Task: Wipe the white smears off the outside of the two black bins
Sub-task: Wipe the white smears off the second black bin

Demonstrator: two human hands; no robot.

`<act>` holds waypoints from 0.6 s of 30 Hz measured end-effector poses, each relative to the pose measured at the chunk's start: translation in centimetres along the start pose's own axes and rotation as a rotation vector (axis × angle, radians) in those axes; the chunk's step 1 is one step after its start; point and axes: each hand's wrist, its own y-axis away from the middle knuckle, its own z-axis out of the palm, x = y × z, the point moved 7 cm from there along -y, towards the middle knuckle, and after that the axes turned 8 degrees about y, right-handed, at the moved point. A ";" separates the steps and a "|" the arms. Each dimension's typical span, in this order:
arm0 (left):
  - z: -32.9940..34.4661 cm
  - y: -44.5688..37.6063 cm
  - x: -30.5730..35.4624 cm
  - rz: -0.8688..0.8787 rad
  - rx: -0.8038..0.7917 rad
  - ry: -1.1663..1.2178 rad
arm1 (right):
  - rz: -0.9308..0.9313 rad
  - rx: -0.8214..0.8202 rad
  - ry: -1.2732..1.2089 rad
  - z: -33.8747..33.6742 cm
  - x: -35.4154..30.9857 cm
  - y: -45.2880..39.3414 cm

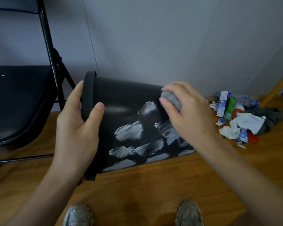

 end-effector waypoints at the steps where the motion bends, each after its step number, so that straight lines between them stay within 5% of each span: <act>1: 0.0 0.0 0.0 0.005 0.004 -0.002 | -0.025 0.023 0.013 0.3 -1.1 0.2; 6: -0.3 0.0 0.1 0.014 0.012 0.008 | -0.344 0.000 -0.013 0.6 -4.9 1.9; 12: 0.1 0.2 0.2 0.005 -0.020 0.066 | -0.105 0.089 0.002 0.2 -2.3 0.0; 18: -0.3 0.3 0.0 -0.008 -0.014 0.083 | -0.381 0.055 -0.038 0.1 -5.3 2.0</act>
